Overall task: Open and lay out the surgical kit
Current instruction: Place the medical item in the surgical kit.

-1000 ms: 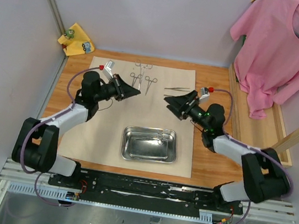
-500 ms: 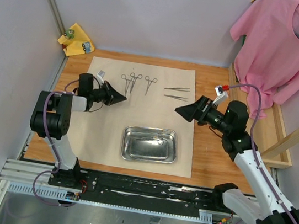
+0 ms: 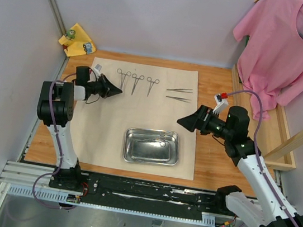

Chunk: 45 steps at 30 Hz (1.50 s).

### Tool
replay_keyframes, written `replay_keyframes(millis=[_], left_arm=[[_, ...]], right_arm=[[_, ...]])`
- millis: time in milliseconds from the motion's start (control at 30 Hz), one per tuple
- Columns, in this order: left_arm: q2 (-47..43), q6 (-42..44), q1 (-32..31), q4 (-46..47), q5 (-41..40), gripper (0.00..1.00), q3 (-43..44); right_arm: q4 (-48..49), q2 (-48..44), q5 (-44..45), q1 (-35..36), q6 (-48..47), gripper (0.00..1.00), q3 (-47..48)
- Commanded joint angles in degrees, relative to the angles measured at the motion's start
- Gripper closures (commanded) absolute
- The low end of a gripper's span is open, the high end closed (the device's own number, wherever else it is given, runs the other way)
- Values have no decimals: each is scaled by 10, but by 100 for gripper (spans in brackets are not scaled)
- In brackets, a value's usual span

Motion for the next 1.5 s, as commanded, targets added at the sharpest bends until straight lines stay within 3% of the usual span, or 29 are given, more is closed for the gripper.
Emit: replay_keyframes(millis=[0, 200, 567, 867, 1200, 1467], left_arm=[[35, 39, 4, -60, 26, 99, 53], [56, 88, 6, -149, 11, 97, 108], [78, 88, 10, -167, -7, 97, 134], [82, 73, 10, -156, -15, 97, 134], [73, 11, 10, -81, -29, 95, 100], [67, 12, 10, -96, -39, 80, 103]], right_arm=[[4, 1, -20, -21, -14, 1, -4], [31, 7, -29, -25, -1, 1, -24], [61, 22, -44, -30, 10, 1, -40], [85, 25, -53, -32, 21, 1, -54], [96, 28, -60, -33, 26, 1, -62], [102, 29, -65, -35, 27, 1, -69]])
